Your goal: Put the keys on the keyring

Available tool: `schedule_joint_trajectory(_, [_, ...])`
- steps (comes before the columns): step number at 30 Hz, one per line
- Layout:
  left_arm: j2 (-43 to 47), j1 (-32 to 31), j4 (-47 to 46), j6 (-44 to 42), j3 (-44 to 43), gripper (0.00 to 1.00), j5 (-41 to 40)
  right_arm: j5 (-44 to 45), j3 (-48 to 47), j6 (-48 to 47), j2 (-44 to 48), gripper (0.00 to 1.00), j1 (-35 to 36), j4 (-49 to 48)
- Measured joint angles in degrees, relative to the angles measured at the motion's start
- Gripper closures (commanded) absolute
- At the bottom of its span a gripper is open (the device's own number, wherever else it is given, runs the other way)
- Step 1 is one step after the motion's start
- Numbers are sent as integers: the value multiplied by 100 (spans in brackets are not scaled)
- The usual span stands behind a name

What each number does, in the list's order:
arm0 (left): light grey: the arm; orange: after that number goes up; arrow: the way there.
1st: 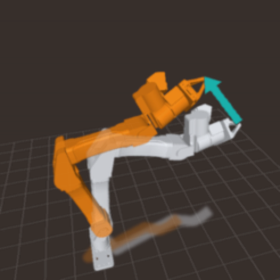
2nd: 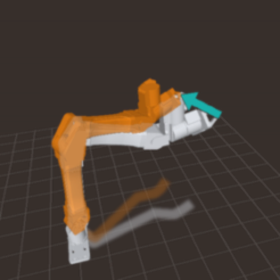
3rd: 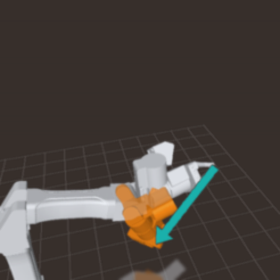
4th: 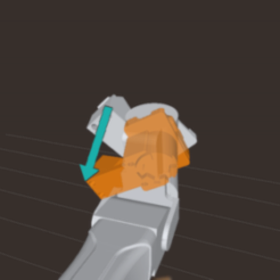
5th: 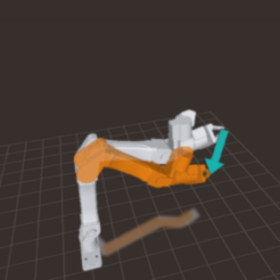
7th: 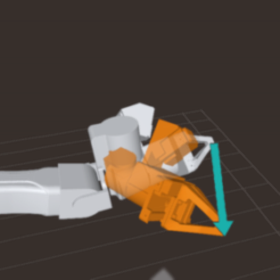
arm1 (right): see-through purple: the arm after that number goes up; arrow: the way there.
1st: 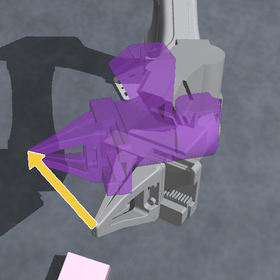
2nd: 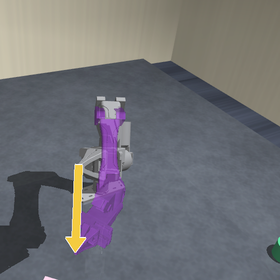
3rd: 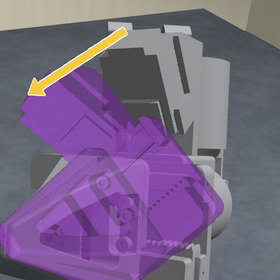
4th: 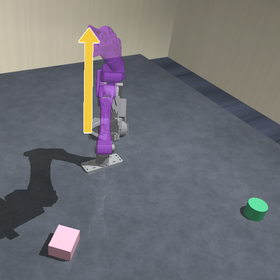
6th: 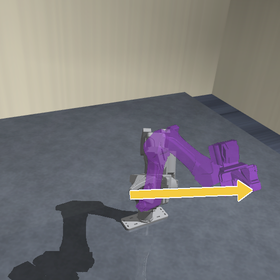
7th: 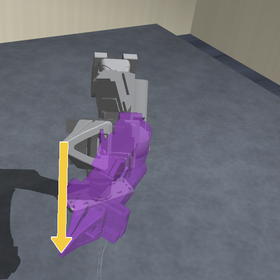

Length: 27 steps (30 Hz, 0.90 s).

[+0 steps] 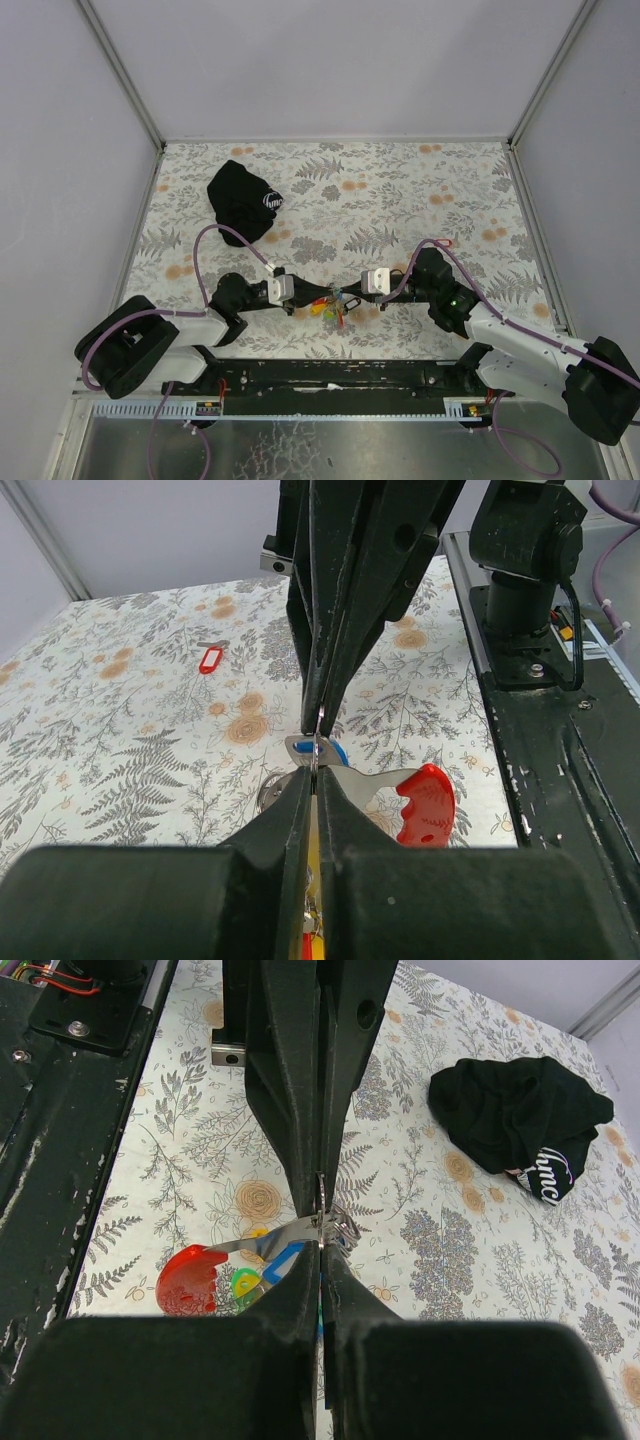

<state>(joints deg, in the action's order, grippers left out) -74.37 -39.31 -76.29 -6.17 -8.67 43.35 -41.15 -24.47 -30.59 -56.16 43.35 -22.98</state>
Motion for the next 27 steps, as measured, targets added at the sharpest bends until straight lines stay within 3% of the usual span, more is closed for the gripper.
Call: schedule_joint_trajectory(27, [-57,0,-7,7,0,100,-22,-2,0,63,-26,100,0,-4])
